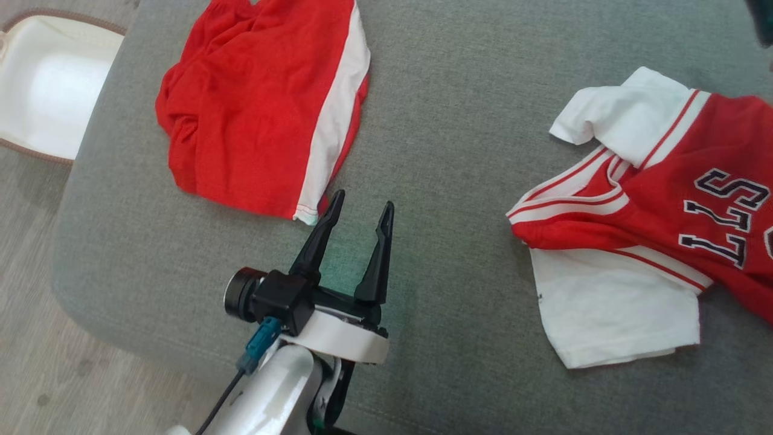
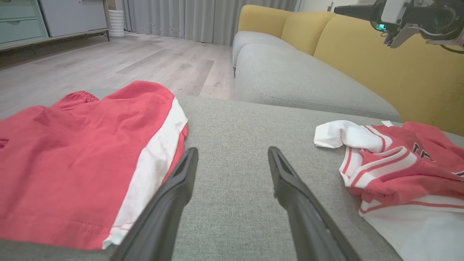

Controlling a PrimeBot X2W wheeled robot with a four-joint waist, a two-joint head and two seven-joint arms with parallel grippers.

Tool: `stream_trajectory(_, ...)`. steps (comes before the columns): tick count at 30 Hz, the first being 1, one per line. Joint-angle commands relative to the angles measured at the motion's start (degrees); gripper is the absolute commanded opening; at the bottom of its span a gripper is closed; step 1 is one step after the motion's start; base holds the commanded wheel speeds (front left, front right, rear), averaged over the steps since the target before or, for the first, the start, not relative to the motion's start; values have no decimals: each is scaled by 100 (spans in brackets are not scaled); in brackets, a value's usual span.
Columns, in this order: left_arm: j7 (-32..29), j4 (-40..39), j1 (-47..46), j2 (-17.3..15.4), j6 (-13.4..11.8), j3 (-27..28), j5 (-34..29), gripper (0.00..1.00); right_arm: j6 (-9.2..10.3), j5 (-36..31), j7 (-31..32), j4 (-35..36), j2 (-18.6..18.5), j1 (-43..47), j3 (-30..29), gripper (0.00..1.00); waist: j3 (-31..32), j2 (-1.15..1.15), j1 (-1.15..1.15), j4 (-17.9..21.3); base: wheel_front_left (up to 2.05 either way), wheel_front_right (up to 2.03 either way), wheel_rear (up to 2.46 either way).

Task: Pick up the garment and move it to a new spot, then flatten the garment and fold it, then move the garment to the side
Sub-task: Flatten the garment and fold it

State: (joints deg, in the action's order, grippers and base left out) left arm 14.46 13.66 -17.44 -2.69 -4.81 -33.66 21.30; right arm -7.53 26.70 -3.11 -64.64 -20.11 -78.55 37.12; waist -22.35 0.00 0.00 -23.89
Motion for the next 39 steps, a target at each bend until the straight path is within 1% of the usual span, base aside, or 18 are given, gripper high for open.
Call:
stream_trajectory(1,54,-193,-110,-19,-45,109,61,100,4,-18,-66,28,159,-116,13,0,-6,0,0,-7,0,0,0)
stream_trajectory(2,54,-191,-112,-19,-54,108,71,100,4,-15,-101,-37,191,-128,24,0,-4,0,0,-4,0,0,0)
stream_trajectory(3,54,-187,-112,-19,-63,113,76,100,4,-6,-111,-83,235,-112,61,67,5,0,0,7,0,0,0)
stream_trajectory(4,54,-181,-110,-19,-70,123,78,100,4,26,-98,-133,271,-83,89,100,24,0,0,25,0,0,0)
stream_trajectory(9,54,-151,-107,-19,-72,203,9,100,4,218,-87,-255,332,146,242,100,217,0,0,229,0,0,0)
stream_trajectory(13,54,-104,-77,-19,-35,320,-112,100,4,497,-141,-146,305,469,351,100,462,0,0,474,0,0,0)
stream_trajectory(19,54,-2,86,-19,46,577,-336,100,4,1020,-444,199,68,1129,384,100,941,0,0,941,0,0,0)
stream_trajectory(20,54,10,128,-19,64,630,-357,100,4,1070,-503,278,22,1266,423,100,1020,0,0,1027,0,0,0)
stream_trajectory(21,54,10,128,-19,64,630,-357,100,4,1070,-503,278,22,1266,423,100,1020,0,0,1027,0,0,0)
stream_trajectory(25,54,53,306,-19,138,829,-487,100,4,1283,-788,561,-145,1834,454,100,1305,0,0,1362,0,0,0)
stream_trajectory(29,54,57,486,-19,199,964,-546,100,4,1437,-1025,836,-250,2470,326,100,1559,0,0,1656,0,0,0)
stream_trajectory(32,54,57,612,-19,227,1023,-571,100,4,1424,-1134,1025,-282,2975,128,100,1721,0,0,1857,0,0,0)
stream_trajectory(35,54,49,740,-19,237,1094,-579,100,4,1326,-1179,1281,-219,3517,-244,100,1854,0,0,2047,0,0,0)
stream_trajectory(37,54,41,817,-19,246,1132,-590,100,4,1095,-1184,1663,-172,3896,-648,100,1913,0,0,2173,0,0,0)
stream_trajectory(39,54,41,880,-19,258,1157,-603,100,4,801,-1185,2094,-59,4391,-1195,100,1968,0,0,2274,0,0,0)
